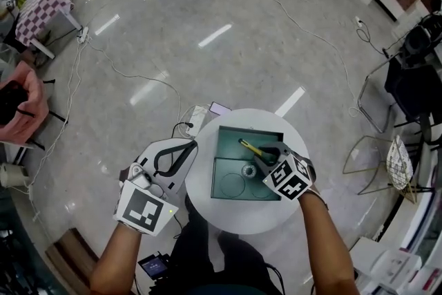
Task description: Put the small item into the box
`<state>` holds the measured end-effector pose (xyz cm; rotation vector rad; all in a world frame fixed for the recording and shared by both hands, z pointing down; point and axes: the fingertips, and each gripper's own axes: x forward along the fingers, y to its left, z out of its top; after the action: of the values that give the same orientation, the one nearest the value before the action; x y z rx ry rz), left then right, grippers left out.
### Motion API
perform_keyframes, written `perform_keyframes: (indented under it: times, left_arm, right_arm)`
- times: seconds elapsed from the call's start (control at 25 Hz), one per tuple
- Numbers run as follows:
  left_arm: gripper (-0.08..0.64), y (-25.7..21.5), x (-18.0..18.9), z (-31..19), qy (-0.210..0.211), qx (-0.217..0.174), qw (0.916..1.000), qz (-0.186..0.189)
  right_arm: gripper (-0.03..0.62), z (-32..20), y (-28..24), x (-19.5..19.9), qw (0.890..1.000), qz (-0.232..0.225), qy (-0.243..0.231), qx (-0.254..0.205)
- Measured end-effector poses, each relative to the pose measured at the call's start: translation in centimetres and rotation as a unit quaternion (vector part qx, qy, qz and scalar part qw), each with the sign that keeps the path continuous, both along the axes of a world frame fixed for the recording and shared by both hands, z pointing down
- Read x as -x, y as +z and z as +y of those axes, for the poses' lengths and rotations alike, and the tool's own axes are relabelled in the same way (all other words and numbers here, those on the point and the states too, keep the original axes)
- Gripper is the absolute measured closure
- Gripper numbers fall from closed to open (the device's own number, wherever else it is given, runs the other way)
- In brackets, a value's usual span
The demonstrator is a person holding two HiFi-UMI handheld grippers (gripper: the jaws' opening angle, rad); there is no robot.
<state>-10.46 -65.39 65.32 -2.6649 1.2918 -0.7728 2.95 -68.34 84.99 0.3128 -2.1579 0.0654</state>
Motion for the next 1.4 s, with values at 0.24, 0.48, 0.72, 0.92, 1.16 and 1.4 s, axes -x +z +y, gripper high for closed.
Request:
perform_keyframes:
  times: [0.24, 0.48, 0.72, 0.92, 1.16, 1.4]
  left_arm:
    - [0.541, -7.1, -0.2, 3.0, 0.000, -0.019, 0.9998, -0.007]
    - [0.541, -16.8, 0.7, 7.8, -0.006, -0.048, 0.9988, -0.009]
    - [0.541, -24.1, -1.0, 13.6, 0.001, -0.063, 0.9980, -0.004]
    - [0.541, -29.8, -2.1, 17.4, 0.002, -0.094, 0.9955, -0.011]
    - [0.541, -33.5, -2.4, 21.6, -0.001, -0.115, 0.9933, -0.007]
    - [0.541, -35.2, -4.7, 22.4, 0.002, -0.127, 0.9919, -0.006]
  right_arm:
    - [0.512, 1.2, -11.8, -0.2, 0.994, -0.085, 0.064, -0.038]
    - [0.512, 5.2, -29.3, 1.0, 0.967, -0.217, 0.109, -0.075]
    - [0.554, 11.6, -44.1, -0.2, 0.931, -0.316, 0.094, -0.155]
    - [0.554, 16.0, -51.7, -1.4, 0.919, -0.337, 0.087, -0.188]
    - [0.554, 20.6, -56.6, -2.0, 0.911, -0.345, 0.076, -0.214]
    - [0.554, 21.7, -58.3, -4.4, 0.909, -0.343, 0.071, -0.226]
